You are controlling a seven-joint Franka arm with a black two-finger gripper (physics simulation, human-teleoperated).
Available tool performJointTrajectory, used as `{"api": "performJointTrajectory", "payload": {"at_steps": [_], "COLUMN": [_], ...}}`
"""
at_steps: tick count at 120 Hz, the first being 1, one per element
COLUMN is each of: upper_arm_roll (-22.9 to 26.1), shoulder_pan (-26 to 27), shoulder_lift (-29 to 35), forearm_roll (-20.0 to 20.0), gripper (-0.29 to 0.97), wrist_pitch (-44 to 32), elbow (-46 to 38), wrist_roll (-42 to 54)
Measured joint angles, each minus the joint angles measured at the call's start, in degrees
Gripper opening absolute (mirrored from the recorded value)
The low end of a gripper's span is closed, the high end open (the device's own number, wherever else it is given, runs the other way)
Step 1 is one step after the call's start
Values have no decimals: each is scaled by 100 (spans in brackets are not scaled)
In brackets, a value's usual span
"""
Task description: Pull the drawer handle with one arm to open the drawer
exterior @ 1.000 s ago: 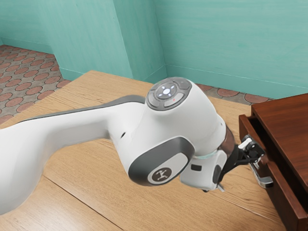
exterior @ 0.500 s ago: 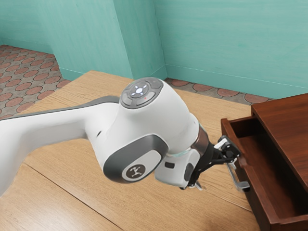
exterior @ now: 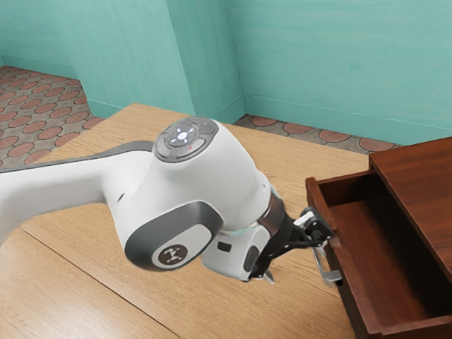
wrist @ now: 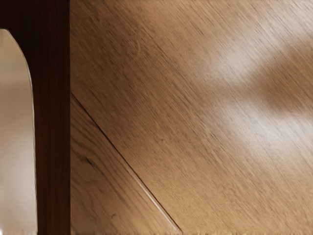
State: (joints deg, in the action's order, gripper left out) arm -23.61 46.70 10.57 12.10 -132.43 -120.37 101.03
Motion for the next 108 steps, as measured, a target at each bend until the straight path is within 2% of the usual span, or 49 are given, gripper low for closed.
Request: {"api": "performJointTrajectory", "payload": {"at_steps": [33, 58, 108], "upper_arm_roll": [-4, -4, 55], "shoulder_pan": [-26, -77, -64], "shoulder_lift": [477, 697, 760], "forearm_roll": [234, 410, 602], "gripper": [64, 68, 67], "wrist_pitch": [271, 514, 816], "elbow": [-298, -470, -382], "wrist_roll": [33, 46, 49]}}
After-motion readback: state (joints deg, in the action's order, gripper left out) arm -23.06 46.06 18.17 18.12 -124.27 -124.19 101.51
